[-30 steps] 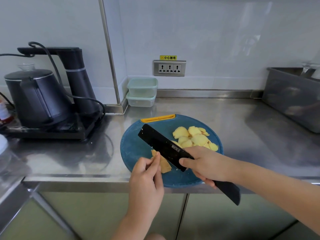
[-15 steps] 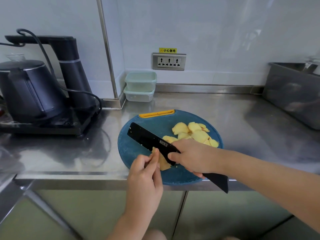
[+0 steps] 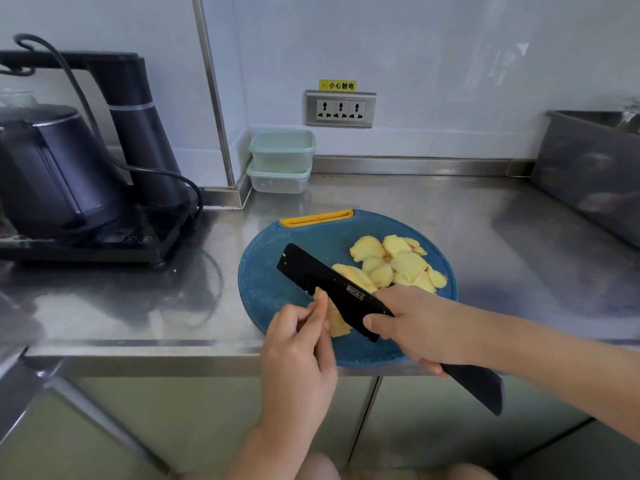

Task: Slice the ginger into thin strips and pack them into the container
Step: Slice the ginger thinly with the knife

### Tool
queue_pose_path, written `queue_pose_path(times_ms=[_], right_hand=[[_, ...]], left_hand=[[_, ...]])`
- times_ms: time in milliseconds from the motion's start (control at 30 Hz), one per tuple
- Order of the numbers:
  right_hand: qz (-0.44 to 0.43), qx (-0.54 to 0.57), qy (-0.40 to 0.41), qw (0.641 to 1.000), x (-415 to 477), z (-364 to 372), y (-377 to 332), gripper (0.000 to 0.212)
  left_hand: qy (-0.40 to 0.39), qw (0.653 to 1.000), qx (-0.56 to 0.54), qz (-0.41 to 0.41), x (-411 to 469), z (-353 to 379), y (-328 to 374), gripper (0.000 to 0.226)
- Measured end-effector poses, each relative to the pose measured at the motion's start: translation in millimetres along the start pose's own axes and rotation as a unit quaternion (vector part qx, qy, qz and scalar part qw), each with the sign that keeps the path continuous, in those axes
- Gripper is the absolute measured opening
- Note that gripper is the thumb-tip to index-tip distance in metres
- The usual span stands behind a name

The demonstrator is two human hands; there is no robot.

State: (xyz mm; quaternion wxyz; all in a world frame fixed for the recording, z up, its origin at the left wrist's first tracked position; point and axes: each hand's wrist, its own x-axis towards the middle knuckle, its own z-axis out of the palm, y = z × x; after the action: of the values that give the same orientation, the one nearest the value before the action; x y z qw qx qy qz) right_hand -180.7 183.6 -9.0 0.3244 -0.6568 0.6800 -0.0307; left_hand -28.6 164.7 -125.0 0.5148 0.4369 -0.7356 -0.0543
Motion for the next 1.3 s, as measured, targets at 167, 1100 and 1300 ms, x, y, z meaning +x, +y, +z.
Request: queue_pose_path(times_ms=[167,1100,1300], right_hand=[[0.009,-0.002,0.001,1.0,5.7,2.1,-3.9,0.024],[-0.046,0.047,0.105,0.992,-10.4,-21.4,17.8,0.009],[-0.049,0.061,0.122,0.989,-12.0,2.6,9.7,0.026]], left_hand=[[-0.001,1.0,-0.006,-0.001,2.0,0.0,-0.5,0.037],[0.004,0.999,-0.016,-0.04,3.3,-2.0,6.6,0.039],[0.007,0.999,-0.021,-0.042,2.1,-1.9,6.0,0.039]])
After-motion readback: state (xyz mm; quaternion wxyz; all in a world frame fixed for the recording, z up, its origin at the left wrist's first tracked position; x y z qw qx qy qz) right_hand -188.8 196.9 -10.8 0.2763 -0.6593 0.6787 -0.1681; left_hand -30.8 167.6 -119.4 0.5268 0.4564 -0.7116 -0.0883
